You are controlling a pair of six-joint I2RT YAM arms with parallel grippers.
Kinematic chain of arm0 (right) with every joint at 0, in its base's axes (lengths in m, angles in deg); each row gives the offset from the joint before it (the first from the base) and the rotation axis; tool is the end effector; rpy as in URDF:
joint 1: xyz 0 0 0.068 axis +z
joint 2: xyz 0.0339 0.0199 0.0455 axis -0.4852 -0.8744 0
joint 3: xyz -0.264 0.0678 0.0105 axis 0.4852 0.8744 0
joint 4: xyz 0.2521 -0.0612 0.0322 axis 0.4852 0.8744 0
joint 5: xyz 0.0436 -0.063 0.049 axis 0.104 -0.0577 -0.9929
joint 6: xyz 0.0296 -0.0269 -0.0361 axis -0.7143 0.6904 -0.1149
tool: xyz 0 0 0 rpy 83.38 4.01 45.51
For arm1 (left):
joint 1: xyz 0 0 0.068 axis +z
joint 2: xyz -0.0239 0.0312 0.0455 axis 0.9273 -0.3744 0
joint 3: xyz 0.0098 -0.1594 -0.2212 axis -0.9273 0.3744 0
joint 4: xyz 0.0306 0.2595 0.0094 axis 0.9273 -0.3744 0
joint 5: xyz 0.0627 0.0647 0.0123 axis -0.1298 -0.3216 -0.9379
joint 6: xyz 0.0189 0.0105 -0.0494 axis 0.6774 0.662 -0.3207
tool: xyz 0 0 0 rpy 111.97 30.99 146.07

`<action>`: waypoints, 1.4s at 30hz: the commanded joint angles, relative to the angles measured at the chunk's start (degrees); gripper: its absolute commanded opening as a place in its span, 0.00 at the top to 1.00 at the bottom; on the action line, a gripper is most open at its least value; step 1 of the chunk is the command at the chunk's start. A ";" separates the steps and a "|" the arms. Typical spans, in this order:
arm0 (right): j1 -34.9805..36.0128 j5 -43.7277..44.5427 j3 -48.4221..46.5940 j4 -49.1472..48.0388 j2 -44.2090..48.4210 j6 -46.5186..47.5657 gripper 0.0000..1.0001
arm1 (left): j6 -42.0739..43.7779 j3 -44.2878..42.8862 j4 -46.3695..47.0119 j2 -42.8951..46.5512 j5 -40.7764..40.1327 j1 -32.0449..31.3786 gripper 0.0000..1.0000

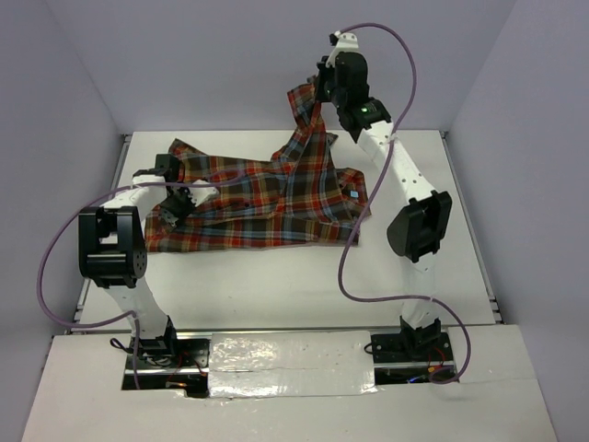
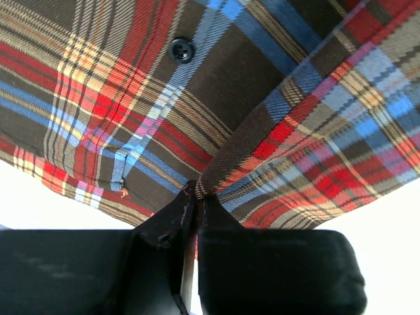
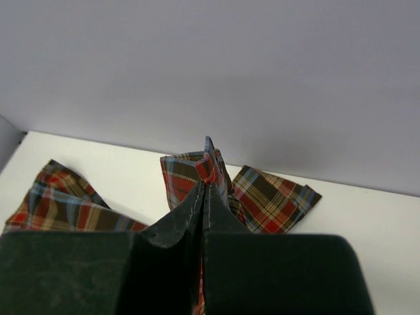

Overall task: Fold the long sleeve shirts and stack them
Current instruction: Fold the shirt

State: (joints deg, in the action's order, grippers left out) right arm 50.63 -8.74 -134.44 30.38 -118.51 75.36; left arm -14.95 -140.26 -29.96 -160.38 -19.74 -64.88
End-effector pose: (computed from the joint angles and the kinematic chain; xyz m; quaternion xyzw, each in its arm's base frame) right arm 0.4619 0.1787 0.4254 -0.0484 0.7507 0.1337 0.6451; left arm 0.3578 0.0178 0.1891 0.3963 0.9019 0.0563 0.1624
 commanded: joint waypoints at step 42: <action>-14.03 -23.62 69.94 5.67 39.47 -16.71 0.09 | -36.85 -4.57 -10.94 -1.82 2.74 15.14 0.13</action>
State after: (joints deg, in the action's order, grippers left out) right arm 39.14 -23.37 -75.97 41.09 -79.60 66.57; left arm -49.79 -144.94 -39.93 -162.87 -20.44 -50.38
